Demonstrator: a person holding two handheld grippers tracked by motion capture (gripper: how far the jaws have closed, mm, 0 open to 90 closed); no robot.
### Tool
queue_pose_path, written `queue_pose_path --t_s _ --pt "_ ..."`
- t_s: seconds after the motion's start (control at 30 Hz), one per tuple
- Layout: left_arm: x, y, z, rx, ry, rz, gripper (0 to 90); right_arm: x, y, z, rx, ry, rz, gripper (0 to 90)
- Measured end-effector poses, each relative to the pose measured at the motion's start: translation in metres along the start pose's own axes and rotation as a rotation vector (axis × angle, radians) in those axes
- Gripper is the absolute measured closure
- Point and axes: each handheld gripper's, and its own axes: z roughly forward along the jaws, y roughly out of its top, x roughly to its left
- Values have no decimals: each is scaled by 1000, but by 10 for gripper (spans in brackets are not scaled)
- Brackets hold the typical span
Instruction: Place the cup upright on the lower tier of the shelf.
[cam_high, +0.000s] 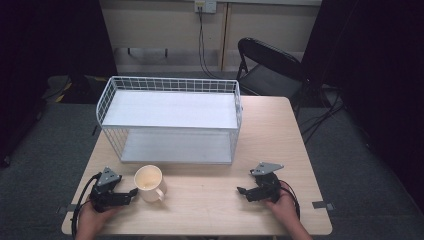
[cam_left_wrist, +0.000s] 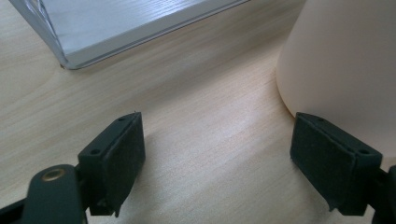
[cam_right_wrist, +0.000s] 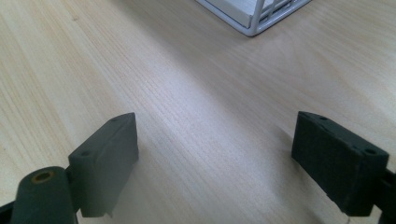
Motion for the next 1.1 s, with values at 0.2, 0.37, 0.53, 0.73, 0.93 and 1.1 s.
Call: queue_pose_path --t_s 0.2,0.37,0.53,0.73,0.93,1.1 --pt "1 0 -1 -2 -9 -9 160 0 0 0 0 0 0 140" --pt "1 -1 -2 -4 -5 -31 162 0 0 0 0 0 1 140" --pt "1 2 -5 9 -4 -41 168 0 0 0 0 0 0 140" --pt "-1 10 -14 -12 -1 -51 168 0 0 0 0 0 0 140" --pt "-1 16 -22 -40 -15 -69 202 0 0 0 0 0 0 140" --pt "0 20 -28 -57 -14 -97 190 0 0 0 0 0 0 140"
